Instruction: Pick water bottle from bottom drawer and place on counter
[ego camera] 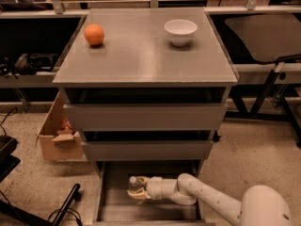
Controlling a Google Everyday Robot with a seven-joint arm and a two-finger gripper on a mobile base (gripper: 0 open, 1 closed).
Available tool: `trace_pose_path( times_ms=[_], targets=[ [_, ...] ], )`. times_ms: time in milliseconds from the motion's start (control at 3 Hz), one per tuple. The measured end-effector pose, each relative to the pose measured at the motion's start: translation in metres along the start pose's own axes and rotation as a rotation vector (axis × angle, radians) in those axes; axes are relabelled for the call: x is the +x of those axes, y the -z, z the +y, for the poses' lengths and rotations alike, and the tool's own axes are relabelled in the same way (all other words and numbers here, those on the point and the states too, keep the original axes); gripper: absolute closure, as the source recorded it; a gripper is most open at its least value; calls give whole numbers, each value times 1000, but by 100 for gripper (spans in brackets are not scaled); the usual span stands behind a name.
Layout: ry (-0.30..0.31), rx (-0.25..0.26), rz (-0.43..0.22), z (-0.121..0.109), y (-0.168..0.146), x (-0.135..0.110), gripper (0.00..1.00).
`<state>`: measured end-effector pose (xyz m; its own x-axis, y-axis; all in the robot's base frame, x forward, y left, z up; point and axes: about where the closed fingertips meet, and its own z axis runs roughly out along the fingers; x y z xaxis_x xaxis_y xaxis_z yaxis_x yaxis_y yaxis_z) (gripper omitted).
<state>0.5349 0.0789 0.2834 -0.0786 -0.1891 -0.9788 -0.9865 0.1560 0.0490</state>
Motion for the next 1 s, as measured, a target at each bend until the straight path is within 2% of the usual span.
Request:
trace_pose_path(
  times_ms=[333,667,1000],
  targets=[
    [0,-4,-48,21,30,-68,100],
    [11,-5,-92,37,71,-154,100],
    [-8,48,-95,34,120,-234,100]
  ],
)
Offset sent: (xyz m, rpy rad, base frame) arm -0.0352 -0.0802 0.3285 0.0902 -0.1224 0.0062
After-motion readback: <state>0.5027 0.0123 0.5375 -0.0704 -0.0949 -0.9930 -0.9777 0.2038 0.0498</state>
